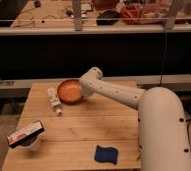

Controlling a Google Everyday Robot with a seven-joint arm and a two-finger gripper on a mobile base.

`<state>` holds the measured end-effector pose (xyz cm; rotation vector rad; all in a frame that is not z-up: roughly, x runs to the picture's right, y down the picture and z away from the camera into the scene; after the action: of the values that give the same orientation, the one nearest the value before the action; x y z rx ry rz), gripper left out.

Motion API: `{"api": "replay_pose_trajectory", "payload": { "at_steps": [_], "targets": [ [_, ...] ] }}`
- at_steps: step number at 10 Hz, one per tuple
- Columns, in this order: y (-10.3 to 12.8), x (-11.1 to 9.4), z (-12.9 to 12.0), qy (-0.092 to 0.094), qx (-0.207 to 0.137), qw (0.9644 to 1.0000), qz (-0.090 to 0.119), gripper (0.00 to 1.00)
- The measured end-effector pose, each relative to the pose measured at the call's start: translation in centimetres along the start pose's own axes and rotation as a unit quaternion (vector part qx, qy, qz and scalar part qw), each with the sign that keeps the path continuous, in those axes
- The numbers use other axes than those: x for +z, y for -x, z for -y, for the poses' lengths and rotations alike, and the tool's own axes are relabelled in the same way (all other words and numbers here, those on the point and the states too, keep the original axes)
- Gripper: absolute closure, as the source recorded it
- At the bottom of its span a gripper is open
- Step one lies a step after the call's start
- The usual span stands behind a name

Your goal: Pick up the ceramic bowl

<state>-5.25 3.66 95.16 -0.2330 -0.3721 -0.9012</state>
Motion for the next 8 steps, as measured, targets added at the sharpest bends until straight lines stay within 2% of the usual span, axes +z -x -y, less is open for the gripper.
{"api": "replay_pose_trajectory", "payload": {
  "at_steps": [8],
  "targets": [
    [-0.24,-0.06,0.46,-0.018,-0.008,0.9998,-0.003,0.95]
  ]
}}
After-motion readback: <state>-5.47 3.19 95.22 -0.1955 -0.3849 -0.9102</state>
